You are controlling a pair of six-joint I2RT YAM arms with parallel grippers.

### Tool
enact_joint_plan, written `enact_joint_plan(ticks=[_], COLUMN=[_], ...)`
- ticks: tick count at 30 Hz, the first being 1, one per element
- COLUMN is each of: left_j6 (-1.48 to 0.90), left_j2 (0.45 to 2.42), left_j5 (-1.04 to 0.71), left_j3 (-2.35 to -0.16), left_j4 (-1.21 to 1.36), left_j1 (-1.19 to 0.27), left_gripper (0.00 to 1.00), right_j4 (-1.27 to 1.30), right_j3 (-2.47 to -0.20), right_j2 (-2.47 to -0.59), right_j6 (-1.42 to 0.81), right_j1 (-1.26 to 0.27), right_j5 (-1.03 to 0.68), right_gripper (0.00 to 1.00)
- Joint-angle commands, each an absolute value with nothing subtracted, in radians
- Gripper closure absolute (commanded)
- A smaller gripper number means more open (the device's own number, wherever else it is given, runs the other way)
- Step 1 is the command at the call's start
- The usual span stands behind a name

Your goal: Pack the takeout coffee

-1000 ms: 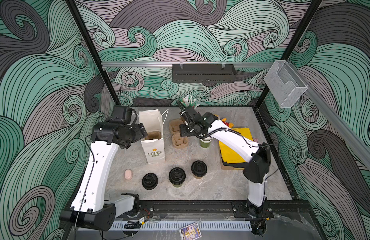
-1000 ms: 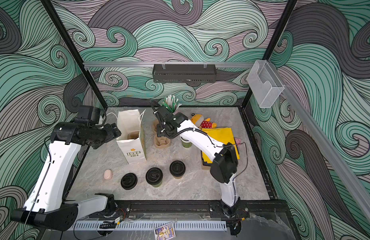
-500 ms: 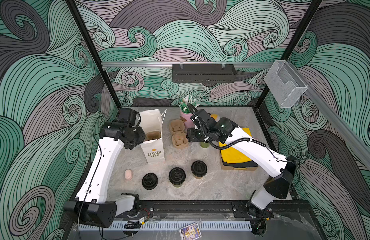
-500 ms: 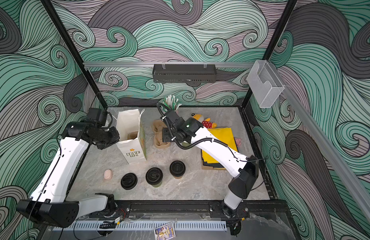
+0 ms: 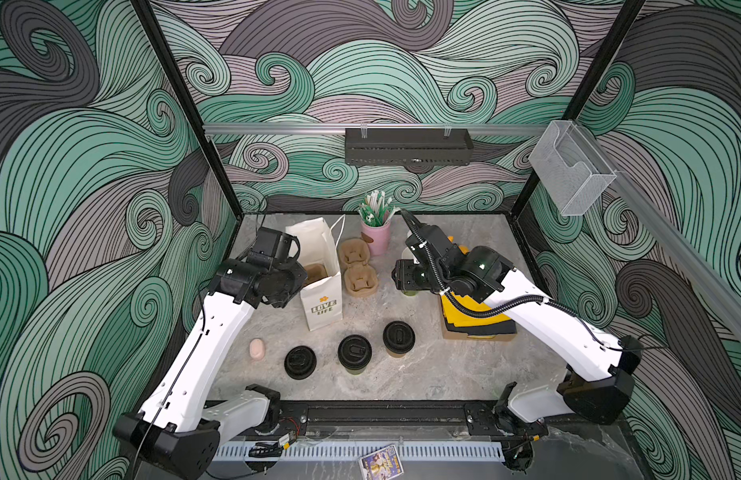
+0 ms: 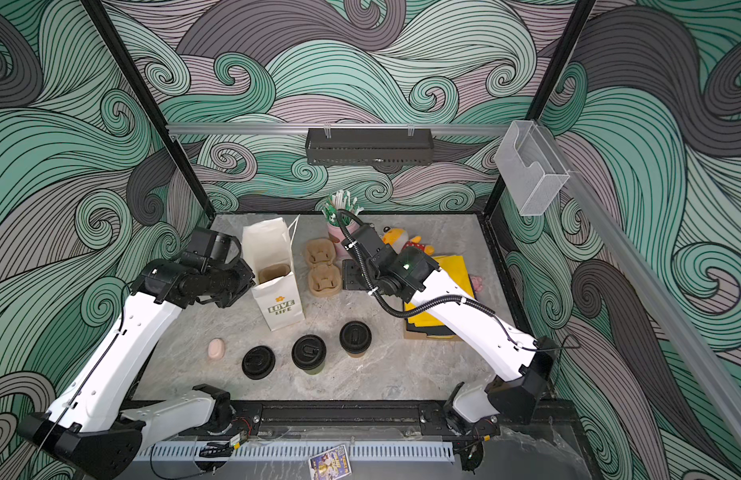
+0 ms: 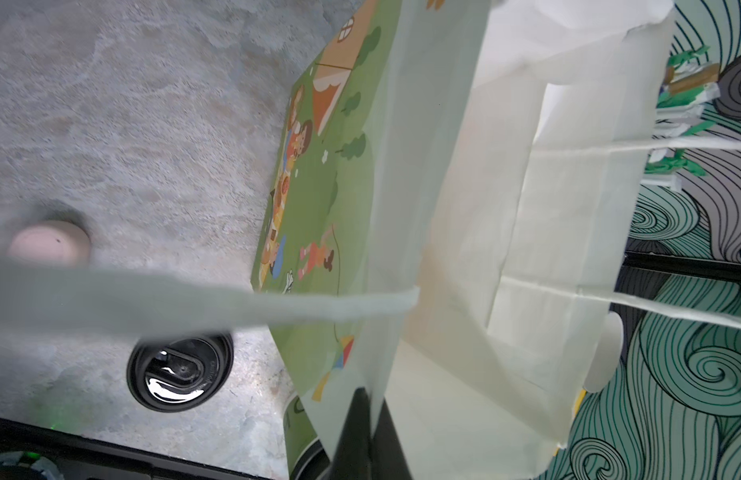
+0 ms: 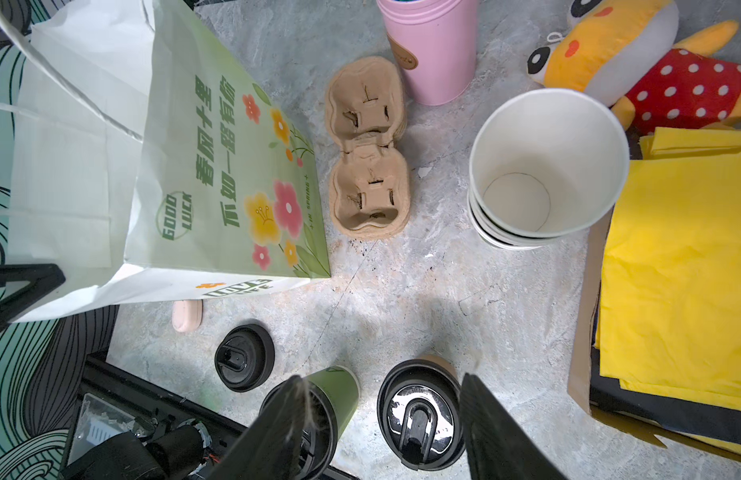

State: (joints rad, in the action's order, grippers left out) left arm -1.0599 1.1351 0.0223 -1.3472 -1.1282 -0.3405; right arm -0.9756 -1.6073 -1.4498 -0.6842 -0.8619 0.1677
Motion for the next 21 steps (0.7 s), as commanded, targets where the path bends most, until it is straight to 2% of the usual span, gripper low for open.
enact_joint_plan(ticks=[1,10,15,18,21], left_j6=[-1.240,-1.490,-1.546,-1.548,-1.534], left_j2=[1.112,1.080,1.077,1.074,1.055], left_j5=[0.119,0.284,0.336,0.346,0.369], left_j3=[-1.347,-1.306,-1.306,-1.311,-1.312], left_j4=[-1.123,-1.158,-1.172,-1.177,-1.197], left_j1=[-0.408,-0.607,-0.676,-0.697,-0.701], left_gripper=[1.00,1.00,0.95,0.83,0.65], right_j4=[-0.992,-0.992,-1.005,-1.034,-1.070], right_j3=[-1.588,-1.520,-1.493,-1.481,-1.457], right_j2=[-1.412,-1.334,-1.297,-1.292,-1.298], right_j6=[-0.701,-0.710,-0.712,-0.694,-0.663], right_j1=[-0.854,-0.850,-0.849,-0.851,-0.865], right_j5=[0.210,0.220,0.219,0.192,0.141], right_gripper=[0.39,0.39,0.40,0.40,0.39])
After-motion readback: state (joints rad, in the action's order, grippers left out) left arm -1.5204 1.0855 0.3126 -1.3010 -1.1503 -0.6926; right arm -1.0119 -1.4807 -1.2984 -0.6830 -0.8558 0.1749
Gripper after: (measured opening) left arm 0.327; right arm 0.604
